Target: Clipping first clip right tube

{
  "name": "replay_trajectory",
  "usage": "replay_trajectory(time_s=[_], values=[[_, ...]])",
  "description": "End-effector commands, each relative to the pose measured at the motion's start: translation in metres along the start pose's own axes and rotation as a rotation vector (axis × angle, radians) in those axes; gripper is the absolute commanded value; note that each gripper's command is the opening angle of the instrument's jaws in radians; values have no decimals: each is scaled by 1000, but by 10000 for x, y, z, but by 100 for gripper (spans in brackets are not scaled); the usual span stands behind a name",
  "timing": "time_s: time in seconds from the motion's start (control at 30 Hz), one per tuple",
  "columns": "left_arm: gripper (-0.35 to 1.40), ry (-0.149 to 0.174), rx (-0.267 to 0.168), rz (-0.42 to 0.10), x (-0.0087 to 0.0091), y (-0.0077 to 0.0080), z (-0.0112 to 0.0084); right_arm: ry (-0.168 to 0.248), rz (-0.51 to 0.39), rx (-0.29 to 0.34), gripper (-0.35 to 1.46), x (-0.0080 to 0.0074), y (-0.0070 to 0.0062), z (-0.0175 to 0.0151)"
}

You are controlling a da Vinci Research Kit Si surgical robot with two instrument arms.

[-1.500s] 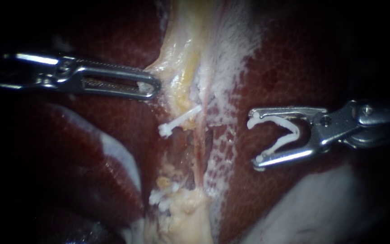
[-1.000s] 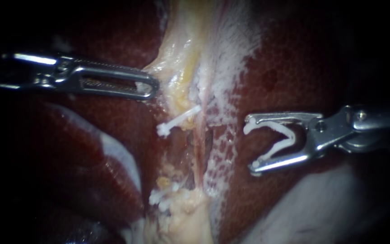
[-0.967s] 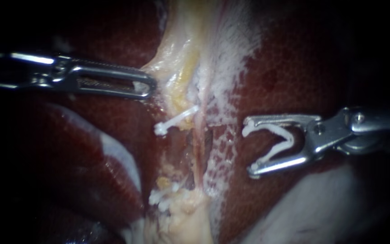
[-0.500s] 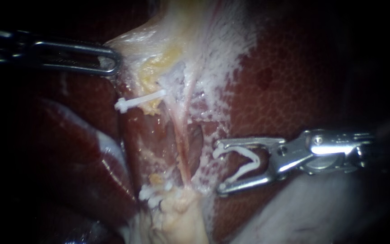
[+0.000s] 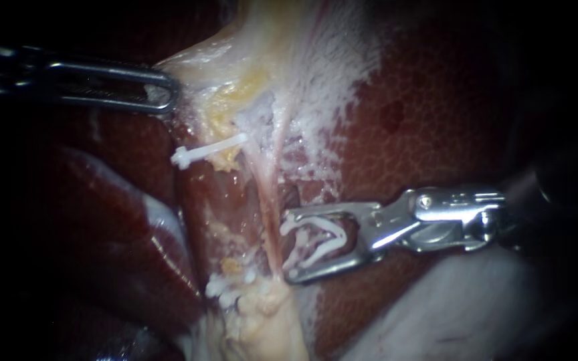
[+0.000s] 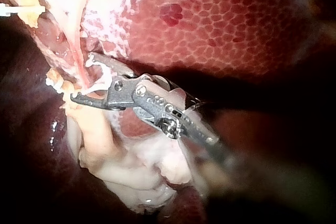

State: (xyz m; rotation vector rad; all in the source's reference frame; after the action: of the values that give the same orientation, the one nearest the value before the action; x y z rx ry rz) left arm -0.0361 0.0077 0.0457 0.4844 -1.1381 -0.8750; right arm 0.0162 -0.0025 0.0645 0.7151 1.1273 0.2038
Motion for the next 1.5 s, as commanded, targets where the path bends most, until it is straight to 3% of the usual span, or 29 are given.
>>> replay_trajectory(time_s=[0.03,0.37,0.63,0.9,1.37,1.5], values=[[-35,0,0,2,0,0,0,-1,-3,5,58,0,0,1],[-35,0,-1,2,0,-1,1,-2,23,37,55,11,5,23],[-35,0,-1,2,0,-1,1,57,82,100,53,15,-2,28],[-35,0,-1,2,0,-1,1,56,91,160,50,14,-7,18],[-35,0,-1,2,0,-1,2,54,108,167,41,13,-7,10],[-35,0,-1,2,0,-1,2,54,109,166,30,13,-1,11]])
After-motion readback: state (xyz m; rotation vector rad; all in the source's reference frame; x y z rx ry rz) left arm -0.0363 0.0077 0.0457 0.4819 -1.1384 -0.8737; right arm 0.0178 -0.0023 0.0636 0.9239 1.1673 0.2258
